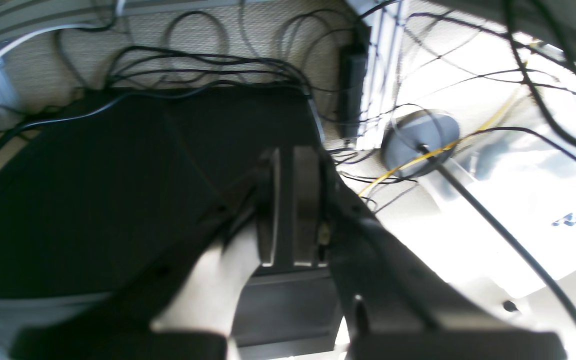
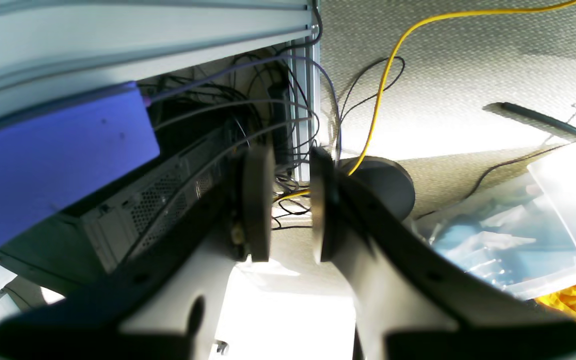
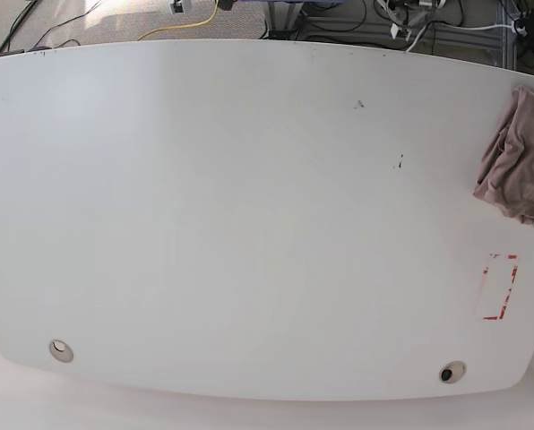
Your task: Layout the t-shirt on the table in an organized manner, then fold the t-shirt properly
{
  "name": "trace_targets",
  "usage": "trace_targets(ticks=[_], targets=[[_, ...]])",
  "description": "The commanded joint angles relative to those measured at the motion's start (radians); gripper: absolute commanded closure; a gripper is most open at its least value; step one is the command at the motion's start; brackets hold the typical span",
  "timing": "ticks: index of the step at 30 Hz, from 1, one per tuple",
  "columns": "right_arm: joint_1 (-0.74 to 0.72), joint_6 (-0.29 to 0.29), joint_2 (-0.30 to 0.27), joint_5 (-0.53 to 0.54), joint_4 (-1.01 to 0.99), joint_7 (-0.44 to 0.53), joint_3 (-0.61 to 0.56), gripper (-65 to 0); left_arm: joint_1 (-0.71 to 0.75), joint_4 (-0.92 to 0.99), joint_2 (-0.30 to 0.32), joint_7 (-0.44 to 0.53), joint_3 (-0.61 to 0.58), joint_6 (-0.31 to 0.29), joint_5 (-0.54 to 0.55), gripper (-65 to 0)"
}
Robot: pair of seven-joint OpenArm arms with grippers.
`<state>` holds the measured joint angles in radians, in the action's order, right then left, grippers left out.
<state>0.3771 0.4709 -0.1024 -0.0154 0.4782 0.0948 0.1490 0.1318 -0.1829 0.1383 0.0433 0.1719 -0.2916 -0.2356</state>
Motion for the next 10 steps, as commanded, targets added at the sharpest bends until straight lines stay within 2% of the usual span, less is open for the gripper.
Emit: trace_targets(ticks=[1, 3, 6, 10], targets=[[0.006, 0.004, -0.006, 0.004, 0.001, 0.006, 0.001, -12.7, -0.014, 0.015, 0.011, -0.001, 0.001, -0.001, -0.001, -4.2], [-0.007, 0.004, -0.004, 0.004, 0.0, 0.006, 0.001, -12.8, -0.025, 0.024, 0.011, -0.001, 0.001, 0.015, -0.001, -4.3], [-0.013, 0.004, -0.004, 0.004, -0.009, -0.011, 0.001, -12.8, -0.03, 0.027, 0.011, -0.001, 0.001, 0.07, -0.003, -4.3], [-0.034, 0.002, -0.004, 0.004, -0.034, -0.017, 0.002, -12.8, -0.039, 0.026, -0.002, -0.001, 0.001, 0.082, -0.003, -5.3]])
